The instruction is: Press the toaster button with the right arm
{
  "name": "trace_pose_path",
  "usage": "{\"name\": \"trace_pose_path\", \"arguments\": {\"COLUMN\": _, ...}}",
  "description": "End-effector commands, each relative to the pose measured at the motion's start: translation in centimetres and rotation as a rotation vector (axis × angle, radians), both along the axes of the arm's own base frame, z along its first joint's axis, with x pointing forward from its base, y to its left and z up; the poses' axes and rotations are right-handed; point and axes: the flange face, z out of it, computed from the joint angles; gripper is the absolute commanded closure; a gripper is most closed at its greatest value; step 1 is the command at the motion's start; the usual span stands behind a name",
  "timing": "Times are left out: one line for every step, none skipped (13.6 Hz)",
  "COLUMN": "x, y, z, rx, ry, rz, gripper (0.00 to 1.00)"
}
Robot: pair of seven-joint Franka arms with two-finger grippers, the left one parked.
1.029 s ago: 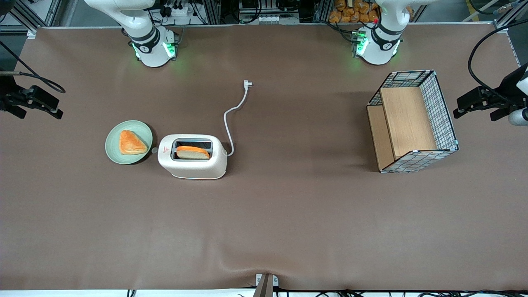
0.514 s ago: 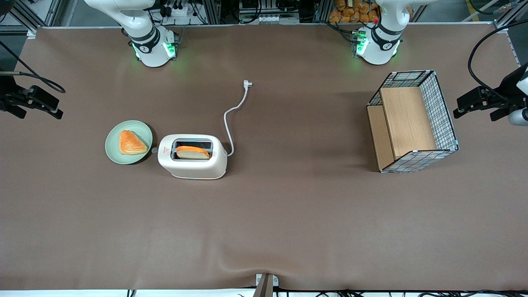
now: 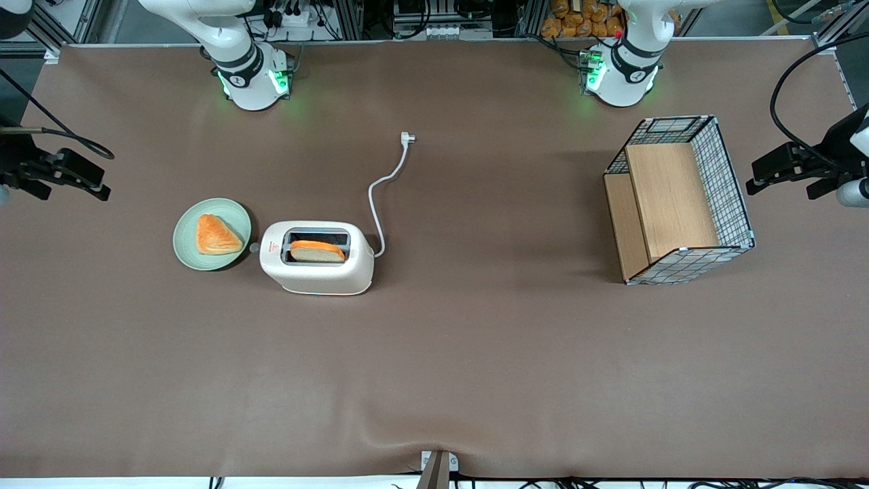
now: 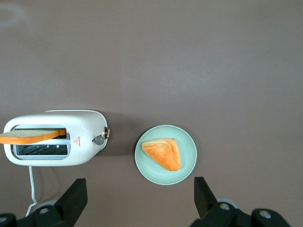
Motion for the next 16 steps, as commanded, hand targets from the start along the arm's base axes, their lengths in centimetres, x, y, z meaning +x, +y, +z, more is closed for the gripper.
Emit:
{"name": "trace_pose_path", "arguments": {"x": 0.2, "y": 0.3, "z": -0.6, "rx": -0.01, "ry": 0.011, "rz": 0.012, "gripper": 0.0}}
{"name": "trace_pose_path", "arguments": {"x": 0.8, "y": 0.2, "z": -1.9, "rx": -0.01, "ry": 0.036, "rz": 0.014, "gripper": 0.0}}
{"name": "trace_pose_path", "arguments": {"x": 0.9, "y": 0.0, "z": -2.5, "rx": -0.008, "ry": 0.052, "rz": 0.033, "gripper": 0.0}}
{"name": "trace_pose_path", "arguments": {"x": 0.7, "y": 0.0, "z": -2.7, "rx": -0.006, "ry": 0.068, "rz": 0.051, "gripper": 0.0}}
{"name": "trace_pose_path", "arguments": {"x": 0.8, "y": -0.4, "z": -3.1, "rx": -0.004, "ry": 0.079, "rz": 0.043, "gripper": 0.0}}
{"name": "trace_pose_path", "arguments": {"x": 1.0, "y": -0.4, "z": -3.9, "rx": 0.001, "ry": 0.094, "rz": 0.044, "gripper": 0.0}}
{"name": "trace_pose_path", "arguments": {"x": 0.9, "y": 0.0, "z": -4.8, "rx": 0.016, "ry": 0.112, "rz": 0.047, "gripper": 0.0}}
{"name": "trace_pose_path", "arguments": {"x": 0.7, "y": 0.4, "z": -5.7, "rx": 0.052, "ry": 0.13, "rz": 0.037, "gripper": 0.02}}
{"name": "trace_pose_path", "arguments": {"x": 0.6, "y": 0.3, "z": -6.5, "rx": 0.079, "ry": 0.145, "rz": 0.026, "gripper": 0.22}}
{"name": "trace_pose_path", "arguments": {"x": 0.2, "y": 0.3, "z": -8.1, "rx": 0.093, "ry": 0.18, "rz": 0.021, "gripper": 0.5}}
{"name": "trace_pose_path", "arguments": {"x": 0.0, "y": 0.3, "z": -9.3, "rx": 0.113, "ry": 0.203, "rz": 0.017, "gripper": 0.73}}
{"name": "trace_pose_path", "arguments": {"x": -0.3, "y": 0.6, "z": -10.6, "rx": 0.138, "ry": 0.228, "rz": 0.013, "gripper": 0.88}}
{"name": "trace_pose_path", "arguments": {"x": -0.7, "y": 0.9, "z": -12.1, "rx": 0.163, "ry": 0.254, "rz": 0.01, "gripper": 1.0}}
{"name": "trace_pose_path", "arguments": {"x": -1.1, "y": 1.1, "z": -13.5, "rx": 0.185, "ry": 0.274, "rz": 0.003, "gripper": 1.0}}
{"name": "trace_pose_path", "arguments": {"x": -1.4, "y": 1.3, "z": -14.8, "rx": 0.208, "ry": 0.279, "rz": -0.007, "gripper": 1.0}}
{"name": "trace_pose_path", "arguments": {"x": -1.9, "y": 1.4, "z": -16.5, "rx": 0.234, "ry": 0.284, "rz": -0.021, "gripper": 1.0}}
